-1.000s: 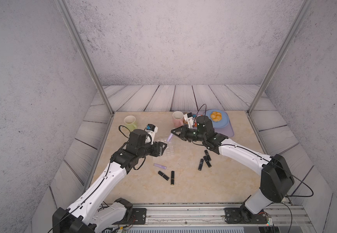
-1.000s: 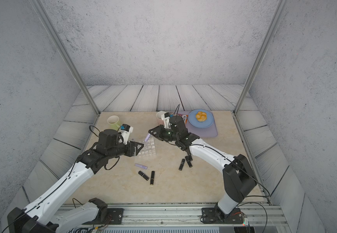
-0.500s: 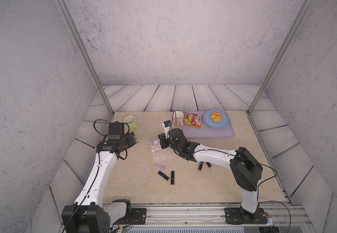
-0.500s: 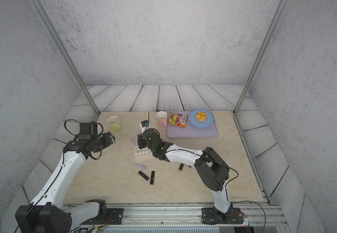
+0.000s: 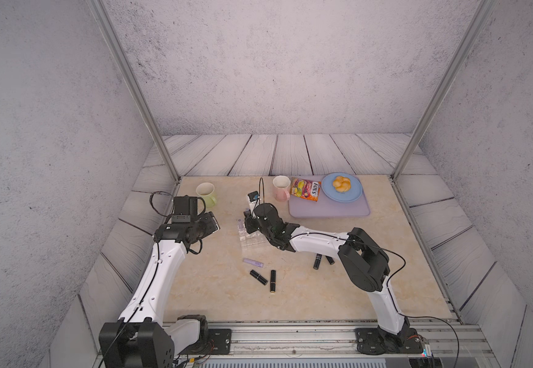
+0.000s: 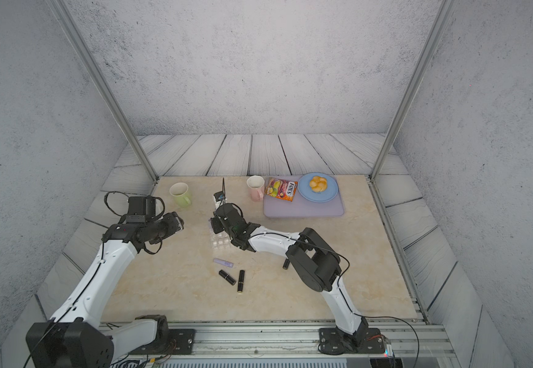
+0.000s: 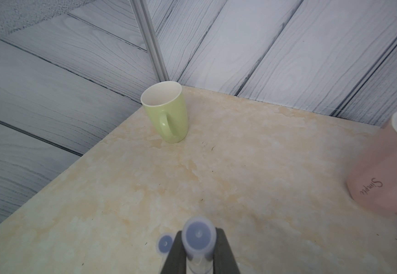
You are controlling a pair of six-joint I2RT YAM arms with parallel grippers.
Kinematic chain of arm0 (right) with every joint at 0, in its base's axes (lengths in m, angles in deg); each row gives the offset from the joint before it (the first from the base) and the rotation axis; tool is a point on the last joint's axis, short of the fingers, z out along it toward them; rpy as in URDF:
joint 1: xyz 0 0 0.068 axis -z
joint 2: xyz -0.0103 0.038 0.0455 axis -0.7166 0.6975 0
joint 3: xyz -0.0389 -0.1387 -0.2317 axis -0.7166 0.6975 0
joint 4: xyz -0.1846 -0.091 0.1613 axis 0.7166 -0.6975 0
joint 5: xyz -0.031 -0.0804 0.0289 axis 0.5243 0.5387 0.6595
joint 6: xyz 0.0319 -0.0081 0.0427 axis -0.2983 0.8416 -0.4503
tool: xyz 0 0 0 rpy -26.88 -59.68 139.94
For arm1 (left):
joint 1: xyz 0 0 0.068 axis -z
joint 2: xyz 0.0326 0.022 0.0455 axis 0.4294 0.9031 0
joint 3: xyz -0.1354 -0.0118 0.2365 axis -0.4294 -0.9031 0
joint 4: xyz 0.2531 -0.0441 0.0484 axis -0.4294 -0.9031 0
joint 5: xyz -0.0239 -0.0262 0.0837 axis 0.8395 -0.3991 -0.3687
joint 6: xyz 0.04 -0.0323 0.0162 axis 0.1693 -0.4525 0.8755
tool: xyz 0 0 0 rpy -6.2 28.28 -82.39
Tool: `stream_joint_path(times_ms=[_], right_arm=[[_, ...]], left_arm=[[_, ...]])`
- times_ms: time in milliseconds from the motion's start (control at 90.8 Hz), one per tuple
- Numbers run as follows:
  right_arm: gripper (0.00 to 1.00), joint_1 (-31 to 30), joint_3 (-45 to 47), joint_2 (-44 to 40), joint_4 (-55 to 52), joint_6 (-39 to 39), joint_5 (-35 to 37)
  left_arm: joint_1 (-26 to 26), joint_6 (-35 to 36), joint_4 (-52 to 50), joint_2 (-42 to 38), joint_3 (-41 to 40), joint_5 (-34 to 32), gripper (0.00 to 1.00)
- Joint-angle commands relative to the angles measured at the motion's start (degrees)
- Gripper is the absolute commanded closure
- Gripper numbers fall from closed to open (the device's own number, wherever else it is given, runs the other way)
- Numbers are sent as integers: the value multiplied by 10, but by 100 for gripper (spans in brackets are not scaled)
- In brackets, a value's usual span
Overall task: Arrange the lipsticks in the organizer
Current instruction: Place the lipstick in the storage box.
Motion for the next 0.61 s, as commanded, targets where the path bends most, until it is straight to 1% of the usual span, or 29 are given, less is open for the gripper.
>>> stream_joint_path(times_ms=[0,517,561,594], right_arm=[[100,-1,-17,18,-7,2,3],[100,-3,-31,55,-12,-20,-2],[98,-3,-29,55,-13,-20,-2],[95,-3,-26,55,-12,-21,0]], left_arm=[[-6,-2,6,-6,-9,5,33],[-6,-2,12,-4,-12,19,34],[-6,-2,12,-4,-12,19,34],[-6,-2,12,-5,-12,19,34]])
